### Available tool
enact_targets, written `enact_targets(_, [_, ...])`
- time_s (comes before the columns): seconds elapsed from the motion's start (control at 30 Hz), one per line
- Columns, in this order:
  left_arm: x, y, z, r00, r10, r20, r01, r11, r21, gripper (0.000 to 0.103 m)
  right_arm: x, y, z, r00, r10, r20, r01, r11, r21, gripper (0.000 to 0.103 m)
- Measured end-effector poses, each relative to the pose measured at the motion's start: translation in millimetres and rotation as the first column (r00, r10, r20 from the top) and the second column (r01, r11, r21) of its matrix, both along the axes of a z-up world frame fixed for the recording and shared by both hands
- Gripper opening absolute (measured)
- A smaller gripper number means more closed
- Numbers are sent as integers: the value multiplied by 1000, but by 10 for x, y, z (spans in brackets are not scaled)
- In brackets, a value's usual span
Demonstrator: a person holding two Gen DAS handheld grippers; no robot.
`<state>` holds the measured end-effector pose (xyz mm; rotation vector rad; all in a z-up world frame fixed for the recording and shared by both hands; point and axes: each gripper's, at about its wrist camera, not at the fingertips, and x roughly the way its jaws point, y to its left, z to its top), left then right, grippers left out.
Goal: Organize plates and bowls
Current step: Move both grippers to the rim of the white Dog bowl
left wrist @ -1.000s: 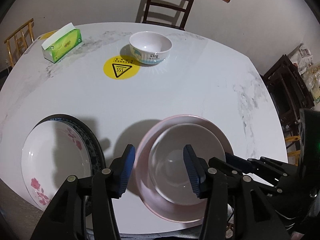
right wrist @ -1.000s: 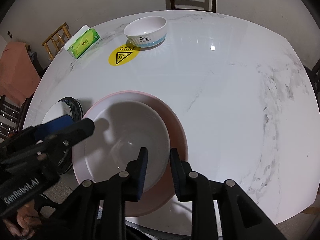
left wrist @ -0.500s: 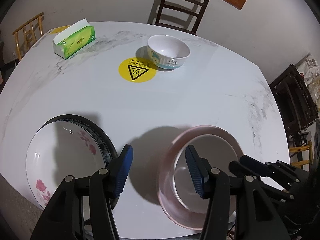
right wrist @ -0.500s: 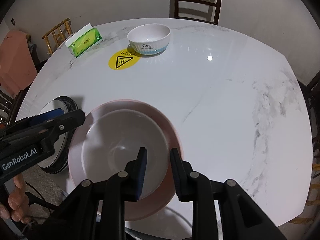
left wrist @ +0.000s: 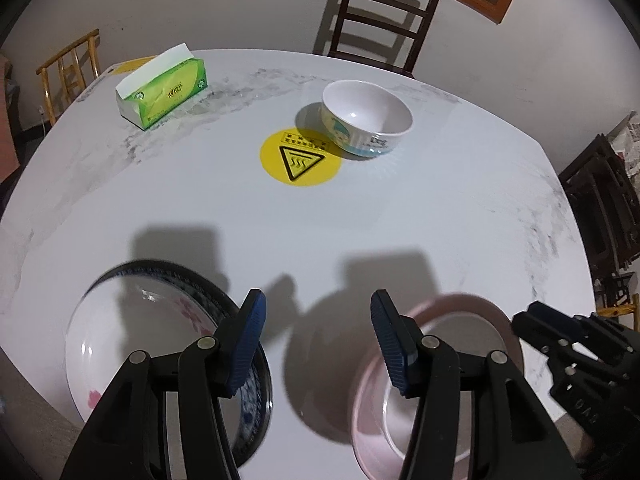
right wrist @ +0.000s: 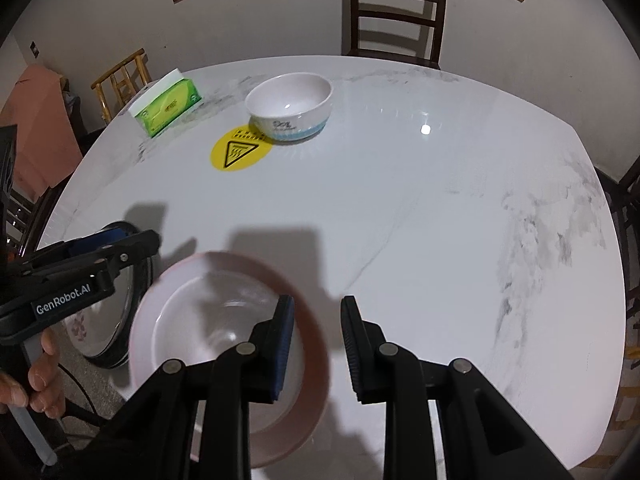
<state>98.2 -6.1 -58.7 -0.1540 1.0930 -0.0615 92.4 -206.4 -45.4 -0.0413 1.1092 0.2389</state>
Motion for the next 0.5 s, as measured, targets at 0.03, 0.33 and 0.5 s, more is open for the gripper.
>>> enact_targets(0.03, [45, 11, -5, 1000, 2, 2, -2, 1000, 6, 51, 54, -17, -10, 1000, -1, -1, 1, 1000, -8, 25])
enact_targets(0.33, [498, 63, -46, 1000, 19, -17, -18, 999, 37, 51, 609, -121, -124, 999, 0, -33, -1, 999, -32, 25])
enact_targets(0.5, [784, 122, -28, 999, 43, -17, -43, 999, 9, 51, 1002, -204, -171, 999, -17, -48, 16, 1000, -15, 25])
